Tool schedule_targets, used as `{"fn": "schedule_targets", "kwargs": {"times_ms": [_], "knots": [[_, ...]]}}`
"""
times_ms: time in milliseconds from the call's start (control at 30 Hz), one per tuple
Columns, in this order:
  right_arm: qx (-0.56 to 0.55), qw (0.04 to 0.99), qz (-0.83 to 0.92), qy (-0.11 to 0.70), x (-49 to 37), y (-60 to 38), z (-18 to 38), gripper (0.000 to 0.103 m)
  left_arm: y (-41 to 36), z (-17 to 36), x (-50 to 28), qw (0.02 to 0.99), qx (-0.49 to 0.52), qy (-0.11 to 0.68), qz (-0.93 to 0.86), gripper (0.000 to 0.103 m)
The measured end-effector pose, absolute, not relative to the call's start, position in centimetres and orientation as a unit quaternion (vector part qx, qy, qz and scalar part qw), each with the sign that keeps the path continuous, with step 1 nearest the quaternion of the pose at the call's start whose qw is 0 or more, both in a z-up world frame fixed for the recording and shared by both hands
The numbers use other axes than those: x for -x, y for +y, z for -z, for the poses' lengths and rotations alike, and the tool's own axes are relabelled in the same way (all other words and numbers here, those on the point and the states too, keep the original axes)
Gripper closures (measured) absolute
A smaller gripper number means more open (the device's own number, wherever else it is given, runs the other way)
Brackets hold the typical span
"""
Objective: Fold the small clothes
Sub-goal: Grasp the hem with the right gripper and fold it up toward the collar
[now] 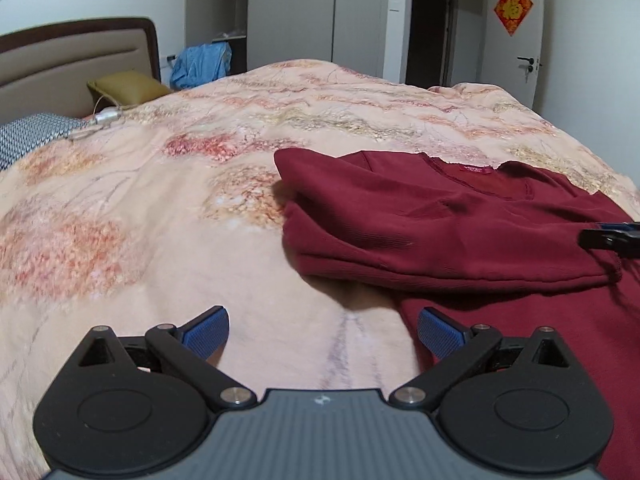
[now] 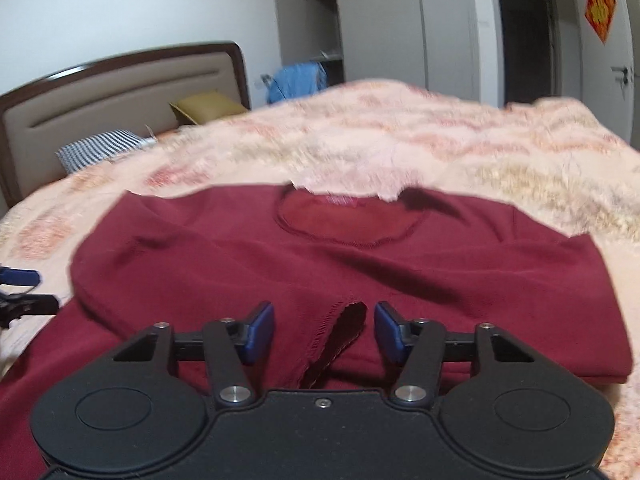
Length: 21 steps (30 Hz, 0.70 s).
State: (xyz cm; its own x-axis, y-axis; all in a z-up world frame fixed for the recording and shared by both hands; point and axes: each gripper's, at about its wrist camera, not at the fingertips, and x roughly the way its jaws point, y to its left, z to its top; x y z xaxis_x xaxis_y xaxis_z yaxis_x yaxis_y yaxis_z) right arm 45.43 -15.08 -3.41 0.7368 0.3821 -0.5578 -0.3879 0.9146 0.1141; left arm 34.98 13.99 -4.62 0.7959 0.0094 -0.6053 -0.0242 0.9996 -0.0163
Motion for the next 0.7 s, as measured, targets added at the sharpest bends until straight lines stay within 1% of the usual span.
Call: {"fn": "schedule_targets", "kwargs": {"times_ms": [33, 67, 100, 267, 367, 433, 600, 667, 700], "knots": [[0.005, 0.931, -0.209, 0.299, -45.7, -14.9, 3.4, 0.077, 14.0, 4.7, -35.2, 0.948, 0.004, 0.318, -0.009, 0.0], [0.012, 0.932, -0.208, 0.296, -45.7, -14.8, 3.4, 0.089, 13.9, 4.8, -35.4, 0.948, -0.004, 0.317, -0.009, 0.0], [0.022, 0.934, -0.208, 0.29, -45.8, -14.7, 3.2, 0.092, 13.9, 4.8, -35.7, 0.949, -0.009, 0.315, -0.009, 0.0], [0.04, 0.958, -0.166, 0.23, -45.4, -15.8, 0.8, 0.094, 13.8, 4.9, -36.4, 0.953, -0.008, 0.303, 0.002, 0.0], [0.036, 0.955, -0.148, 0.254, -46.6, -16.5, 1.3, 0.094, 13.7, 5.2, -36.7, 0.954, -0.014, 0.3, 0.001, 0.0], [0.059, 0.95, -0.136, 0.274, -47.2, -16.3, 2.3, 0.094, 13.6, 5.3, -37.0, 0.955, -0.024, 0.297, 0.0, 0.0], [0.071, 0.95, -0.118, 0.28, -46.9, -16.7, 3.0, 0.093, 13.8, 5.3, -37.2, 0.959, -0.048, 0.278, -0.004, 0.0], [0.086, 0.949, -0.124, 0.276, -46.6, -16.1, 2.6, 0.087, 13.9, 5.5, -37.5, 0.959, -0.06, 0.276, 0.0, 0.0], [0.093, 0.95, -0.124, 0.27, -46.6, -15.8, 2.2, 0.079, 14.0, 5.5, -37.7, 0.96, -0.066, 0.273, 0.002, 0.0]]}}
